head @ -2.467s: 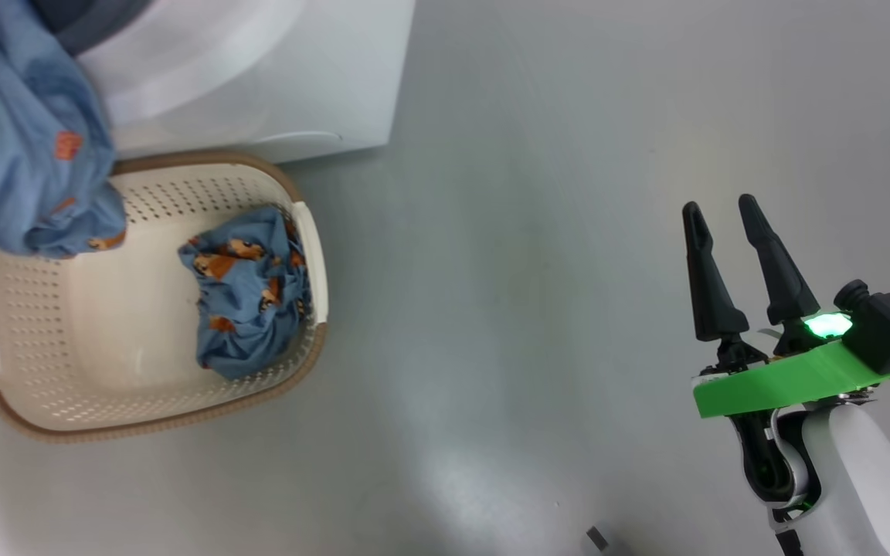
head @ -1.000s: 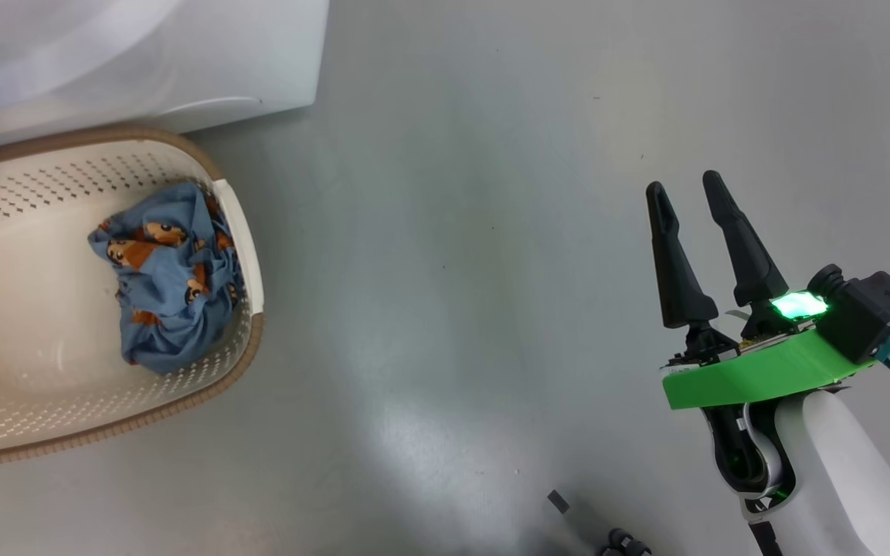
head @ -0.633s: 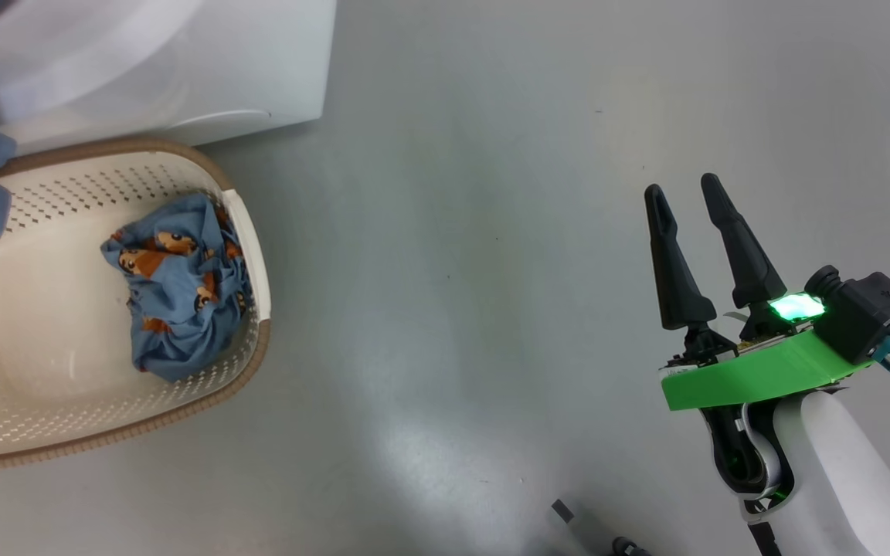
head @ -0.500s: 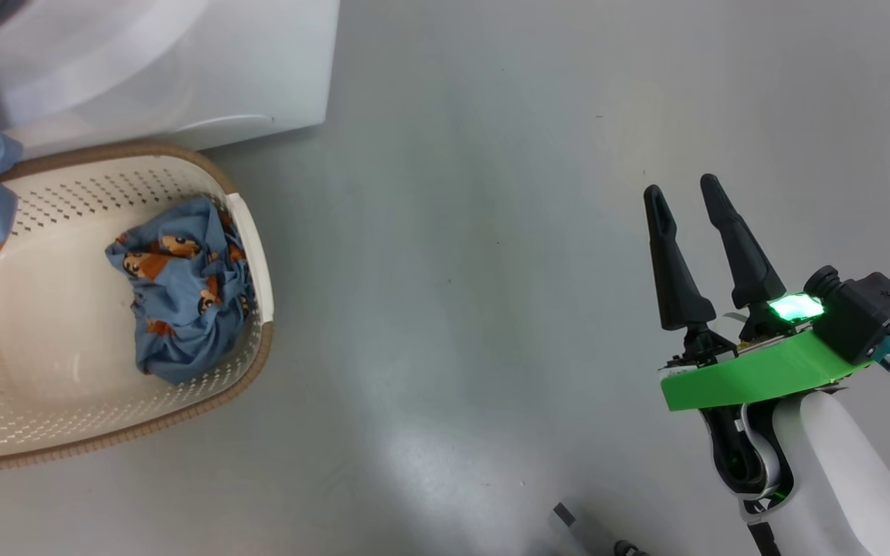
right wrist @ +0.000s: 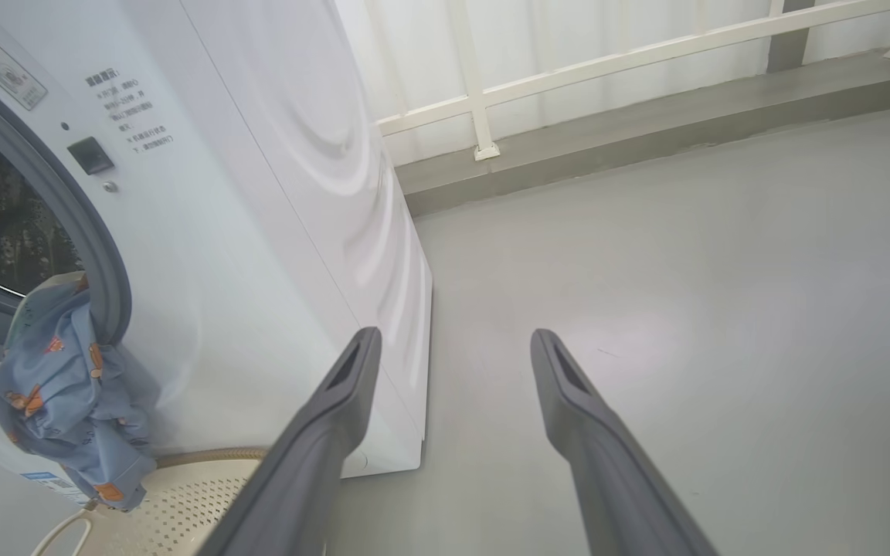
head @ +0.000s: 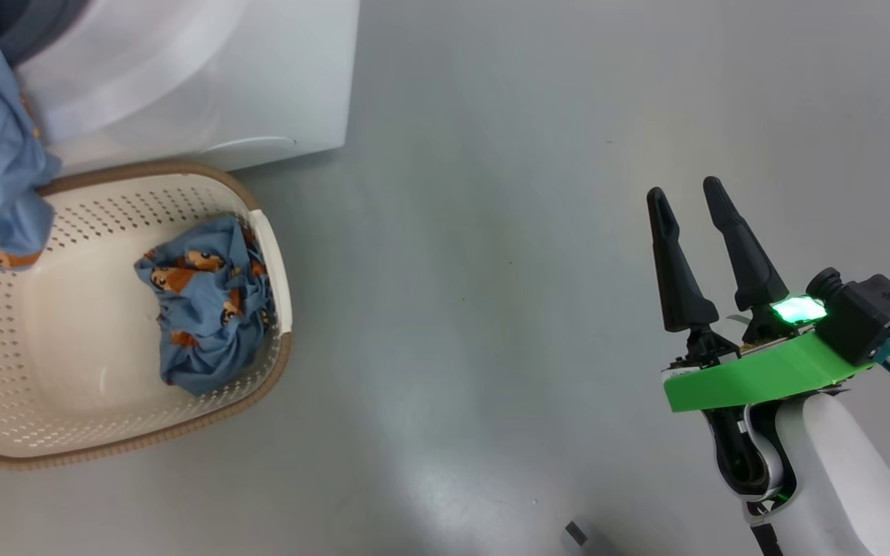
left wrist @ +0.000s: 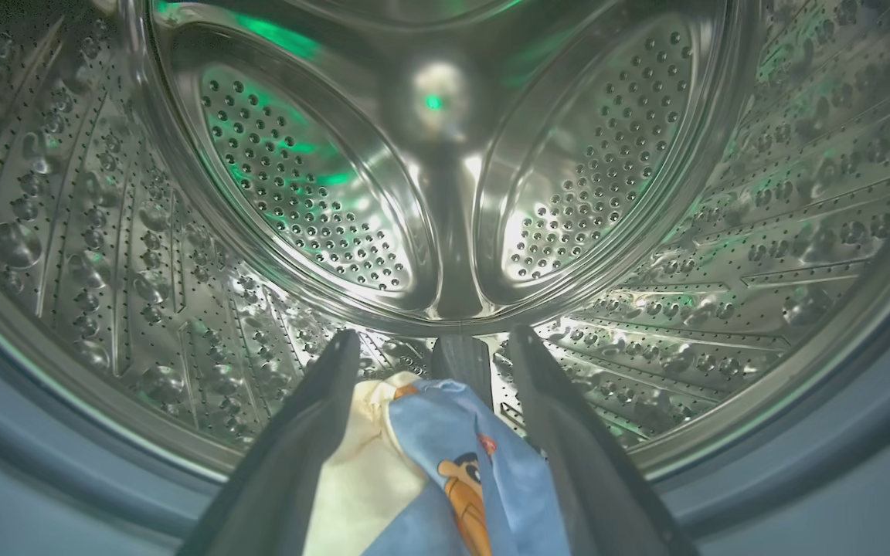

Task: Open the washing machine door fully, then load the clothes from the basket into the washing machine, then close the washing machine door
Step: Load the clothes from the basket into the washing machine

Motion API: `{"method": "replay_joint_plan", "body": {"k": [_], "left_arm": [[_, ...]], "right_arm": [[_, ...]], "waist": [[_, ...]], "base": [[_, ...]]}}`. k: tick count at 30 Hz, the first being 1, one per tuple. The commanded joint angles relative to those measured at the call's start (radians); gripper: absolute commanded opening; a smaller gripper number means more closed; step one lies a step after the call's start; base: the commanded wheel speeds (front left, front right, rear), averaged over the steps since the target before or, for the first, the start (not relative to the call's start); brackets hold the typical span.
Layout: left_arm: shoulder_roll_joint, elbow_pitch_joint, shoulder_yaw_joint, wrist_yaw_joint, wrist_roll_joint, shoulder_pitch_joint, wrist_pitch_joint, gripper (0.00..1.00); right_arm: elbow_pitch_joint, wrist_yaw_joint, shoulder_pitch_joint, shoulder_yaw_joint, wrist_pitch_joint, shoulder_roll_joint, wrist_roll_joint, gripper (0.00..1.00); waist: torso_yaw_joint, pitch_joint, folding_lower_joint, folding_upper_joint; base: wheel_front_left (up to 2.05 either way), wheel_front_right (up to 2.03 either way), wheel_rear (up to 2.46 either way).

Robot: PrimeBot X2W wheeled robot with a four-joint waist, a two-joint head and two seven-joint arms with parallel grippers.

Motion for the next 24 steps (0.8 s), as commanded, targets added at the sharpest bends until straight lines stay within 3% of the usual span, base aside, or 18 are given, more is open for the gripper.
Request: {"method": "replay_joint_plan", "body": {"k": [1,8,24], "left_arm": [[0.039,-0.047,0.016,-0.005,-0.01,0.037,-0.005,1.0],[-0.009,-0.184,0.087,-0.013,-0.029,0.171,-0.005,1.0],[-0.123,-0.399,0.148,-0.028,0.043,0.518,-0.005,1.0]], "right_arm": [[-0.018,0.006,0.018,0.016,-0.008,-0.01,0.002,1.0],[-0.012,0.006,0.031,0.004,-0.008,-0.02,0.0,1.0],[0.012,0.006,0.086,-0.026,-0.008,-0.077,0.0,1.0]], "waist": [[0.009,-0.016,0.0001,0.0],[0.03,-0.064,0.0001,0.0],[0.077,-0.233,0.0001,0.0]], "base": [[0.0,0.0,0.0],[0.0,0.0,0.0],[0.0,0.0,0.0]]}}
